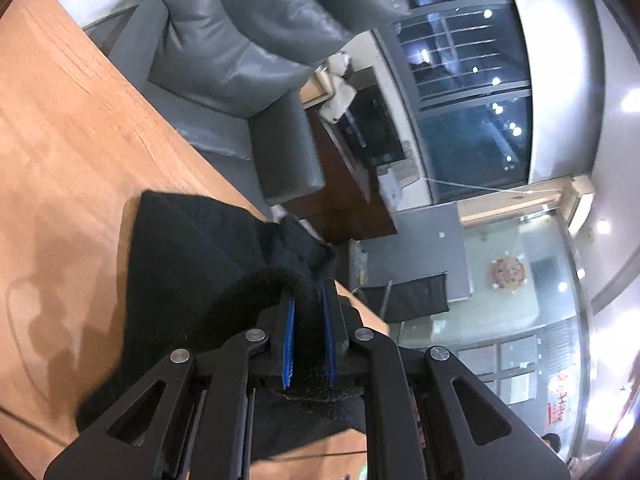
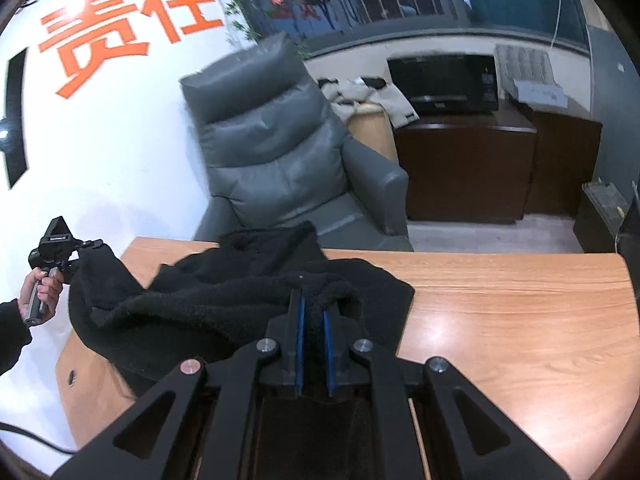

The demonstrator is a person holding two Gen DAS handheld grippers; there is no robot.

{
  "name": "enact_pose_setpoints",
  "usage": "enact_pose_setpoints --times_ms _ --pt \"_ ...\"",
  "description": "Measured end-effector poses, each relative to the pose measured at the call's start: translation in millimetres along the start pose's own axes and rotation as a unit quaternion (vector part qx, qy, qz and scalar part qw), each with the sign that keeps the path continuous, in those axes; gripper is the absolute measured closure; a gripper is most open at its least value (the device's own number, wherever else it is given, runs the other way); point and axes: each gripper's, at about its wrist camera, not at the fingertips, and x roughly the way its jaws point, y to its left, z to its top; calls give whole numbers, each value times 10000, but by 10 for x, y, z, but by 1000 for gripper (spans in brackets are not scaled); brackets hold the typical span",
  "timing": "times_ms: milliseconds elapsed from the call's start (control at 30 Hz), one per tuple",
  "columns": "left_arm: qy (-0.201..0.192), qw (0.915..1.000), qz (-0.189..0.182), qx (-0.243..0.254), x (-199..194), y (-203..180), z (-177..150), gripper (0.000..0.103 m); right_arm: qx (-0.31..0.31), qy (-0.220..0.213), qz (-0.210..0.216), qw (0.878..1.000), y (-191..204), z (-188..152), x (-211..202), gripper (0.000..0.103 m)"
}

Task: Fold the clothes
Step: 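Lift the hem with both grippers and fold it toward the collar, then open both grippers to release the folded hem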

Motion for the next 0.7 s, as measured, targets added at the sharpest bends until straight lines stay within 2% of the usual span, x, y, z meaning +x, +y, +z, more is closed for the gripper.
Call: enact_pose_setpoints --times_ms 233,300,333,400,433,467,500,533,633,700 --pt "311 9989 325 -146 497 525 380 91 89 65 -228 9997 -184 -53 333 93" --pt "392 9983 373 -201 595 635 436 86 114 84 -293 9995 -237 -68 428 92" --pt "427 9981 367 -260 630 670 455 79 127 93 -326 9993 -263 -76 475 89" --pt "366 9974 425 -454 631 718 494 53 152 112 -391 9991 -315 -91 571 85" --pt "259 9971 475 -540 598 732 517 19 165 121 -423 9989 -342 -98 618 78" --pt "35 9970 526 -563 517 727 544 2 178 131 -456 9987 -368 -106 666 71" --pt "-189 9964 577 -586 437 723 570 2 202 102 -496 9985 -393 -104 685 42" --pt "-351 9958 630 -558 371 704 584 2 272 -80 -564 9980 -410 -66 589 18" --pt "-364 9960 809 -101 281 540 528 1 609 -570 -608 9947 -510 59 281 15" --pt "-303 9948 941 264 258 424 464 1 431 -620 -554 9956 -414 108 162 15"
